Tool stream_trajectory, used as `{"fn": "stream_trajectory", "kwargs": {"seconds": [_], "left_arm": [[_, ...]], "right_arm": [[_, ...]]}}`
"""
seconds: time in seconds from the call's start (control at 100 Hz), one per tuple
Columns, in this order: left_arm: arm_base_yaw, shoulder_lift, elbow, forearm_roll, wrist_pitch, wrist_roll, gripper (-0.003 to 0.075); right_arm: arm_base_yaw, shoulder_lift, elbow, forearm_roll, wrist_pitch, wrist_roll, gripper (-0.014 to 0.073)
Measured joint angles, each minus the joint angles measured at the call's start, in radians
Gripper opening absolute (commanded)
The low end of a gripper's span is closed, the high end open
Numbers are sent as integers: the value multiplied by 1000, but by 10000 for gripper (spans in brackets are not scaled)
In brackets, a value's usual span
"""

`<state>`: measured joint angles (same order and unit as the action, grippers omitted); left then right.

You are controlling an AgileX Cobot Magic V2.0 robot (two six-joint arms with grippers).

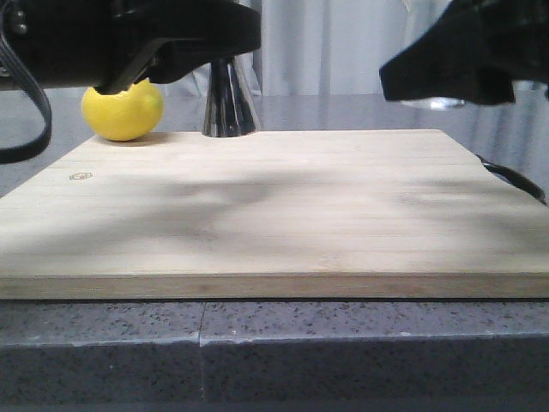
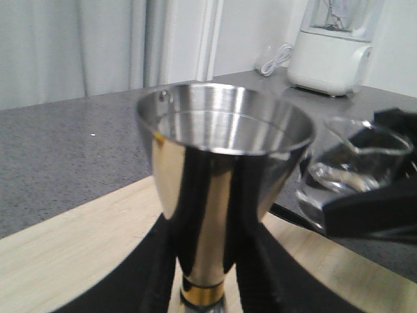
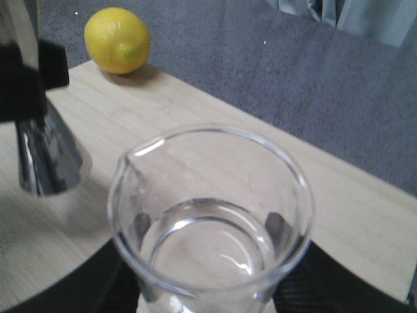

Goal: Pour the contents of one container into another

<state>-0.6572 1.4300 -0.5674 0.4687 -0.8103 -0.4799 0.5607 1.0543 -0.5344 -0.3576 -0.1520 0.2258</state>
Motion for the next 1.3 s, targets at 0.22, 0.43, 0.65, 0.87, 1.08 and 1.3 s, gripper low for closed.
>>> {"fn": "stream_trajectory", "kwargs": {"seconds": [0.22,0.43,0.65,0.87,1.08,1.3], "left_arm": [[0,0,0,104,0,-89,188],[0,0,0,190,0,-153,188],[0,0,0,274,-18,-204,188],[0,0,0,311,-53,-231,188],[0,0,0,339,-55,-244,188],[0,0,0,348,-57,-251,188]], "right_arm": [[0,0,-116,-127,61,-2,234],[0,2,-187,-225,88,-4,234],[0,28,-244,-286,88,-6,234],[2,71,-270,-363,85,-9,234],[8,82,-271,-429,51,-9,234],[40,82,-273,-520,12,-9,234]]}}
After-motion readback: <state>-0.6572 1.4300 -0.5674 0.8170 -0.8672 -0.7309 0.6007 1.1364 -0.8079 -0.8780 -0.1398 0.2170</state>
